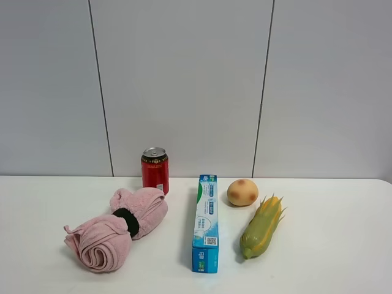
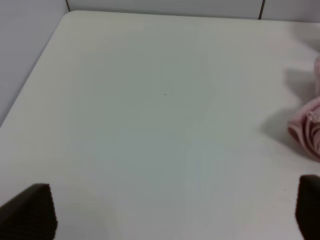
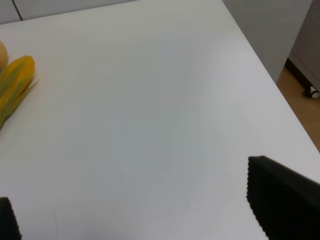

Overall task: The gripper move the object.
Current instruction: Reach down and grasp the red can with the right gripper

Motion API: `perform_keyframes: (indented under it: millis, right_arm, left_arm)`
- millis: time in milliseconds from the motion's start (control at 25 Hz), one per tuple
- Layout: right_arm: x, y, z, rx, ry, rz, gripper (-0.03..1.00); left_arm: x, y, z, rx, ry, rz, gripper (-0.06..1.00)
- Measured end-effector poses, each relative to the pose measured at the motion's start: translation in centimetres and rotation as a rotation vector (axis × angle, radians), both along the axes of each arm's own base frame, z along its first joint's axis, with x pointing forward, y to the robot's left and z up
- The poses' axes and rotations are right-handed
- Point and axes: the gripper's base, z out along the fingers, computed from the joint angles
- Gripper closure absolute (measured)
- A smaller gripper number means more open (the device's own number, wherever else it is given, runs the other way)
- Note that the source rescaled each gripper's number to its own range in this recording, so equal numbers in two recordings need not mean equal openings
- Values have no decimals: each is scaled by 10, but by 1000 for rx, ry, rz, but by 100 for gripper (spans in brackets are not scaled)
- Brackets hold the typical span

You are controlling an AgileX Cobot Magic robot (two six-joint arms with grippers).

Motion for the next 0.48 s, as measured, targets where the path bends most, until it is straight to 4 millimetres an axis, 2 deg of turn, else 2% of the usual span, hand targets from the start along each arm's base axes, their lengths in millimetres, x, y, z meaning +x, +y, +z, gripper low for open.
perform_keyframes:
  millis: [480]
  right_arm:
    - [0, 0, 0, 0, 0, 0, 18]
  left_arm:
    - [0, 0, 0, 0, 0, 0, -6]
